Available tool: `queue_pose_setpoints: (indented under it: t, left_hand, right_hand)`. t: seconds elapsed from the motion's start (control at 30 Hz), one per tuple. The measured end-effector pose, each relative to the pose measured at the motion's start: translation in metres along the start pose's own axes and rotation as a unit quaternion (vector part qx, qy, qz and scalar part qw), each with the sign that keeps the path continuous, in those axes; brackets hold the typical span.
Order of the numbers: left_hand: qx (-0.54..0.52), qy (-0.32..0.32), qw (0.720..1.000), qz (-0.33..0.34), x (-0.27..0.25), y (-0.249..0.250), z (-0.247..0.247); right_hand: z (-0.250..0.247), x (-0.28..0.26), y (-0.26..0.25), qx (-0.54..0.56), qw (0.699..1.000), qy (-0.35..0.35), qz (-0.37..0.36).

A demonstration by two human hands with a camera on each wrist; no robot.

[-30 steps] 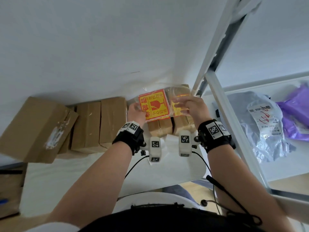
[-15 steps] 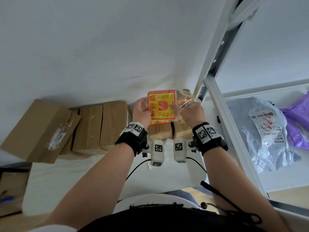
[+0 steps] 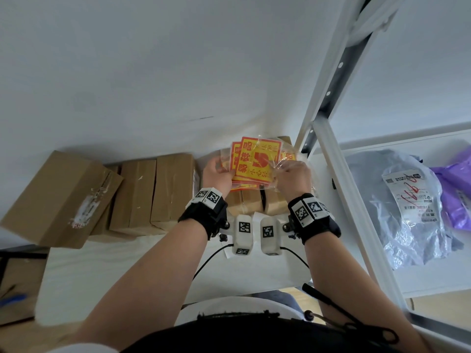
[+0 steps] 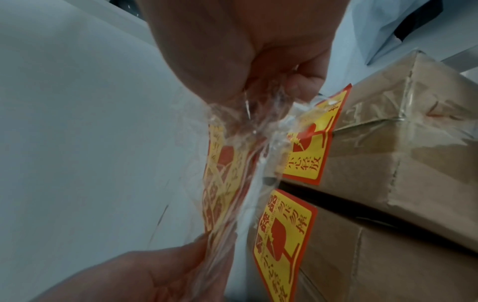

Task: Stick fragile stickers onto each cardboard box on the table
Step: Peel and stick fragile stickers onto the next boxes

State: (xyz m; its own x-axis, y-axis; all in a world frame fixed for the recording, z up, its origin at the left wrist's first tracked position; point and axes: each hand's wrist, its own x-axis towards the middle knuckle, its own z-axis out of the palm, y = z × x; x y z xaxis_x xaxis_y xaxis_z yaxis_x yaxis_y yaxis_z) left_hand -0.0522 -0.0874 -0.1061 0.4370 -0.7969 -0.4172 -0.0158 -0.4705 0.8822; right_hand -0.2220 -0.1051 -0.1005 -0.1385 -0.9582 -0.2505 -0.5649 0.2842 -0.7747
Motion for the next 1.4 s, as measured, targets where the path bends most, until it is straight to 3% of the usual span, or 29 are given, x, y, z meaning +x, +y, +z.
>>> queue_pose_setpoints:
  t: [0.2, 0.4, 0.53, 0.83, 1.1, 1.4]
  left_hand:
    - [0.015, 0.062, 0.997, -0.043, 0.015, -0.016, -0.003]
    - [0.026, 0.122, 0.988, -0.091, 0.039, -0.041, -0.017]
    - [0.020, 0.133, 0.985, -0.110, 0.037, -0.041, -0.018]
    - [0.108, 0.144, 0.974, -0.133, 0.024, -0.035, -0.023]
    - [0.061, 0.010, 0.995, -0.080, 0.027, -0.024, 0.004]
    - [0.219, 0.062, 0.973, -0.036, 0.007, -0.005, -0.037]
  right_hand:
    - [-0.003, 0.003, 0.004, 0.044, 0.998, 0.044, -0.029]
    - [-0.011, 0.006, 0.001, 0.056, 0.987, 0.146, -0.025]
    - [-0.011, -0.001, -0.004, 0.122, 0.970, 0.204, -0.056]
    - [-0.018, -0.007, -0.026, 0.199, 0.951, 0.185, -0.149]
    - [-0.030, -0.013, -0.052, 0.213, 0.935, 0.185, -0.216]
    - [0.006, -0.013, -0.033, 0.161, 0.970, 0.100, -0.149]
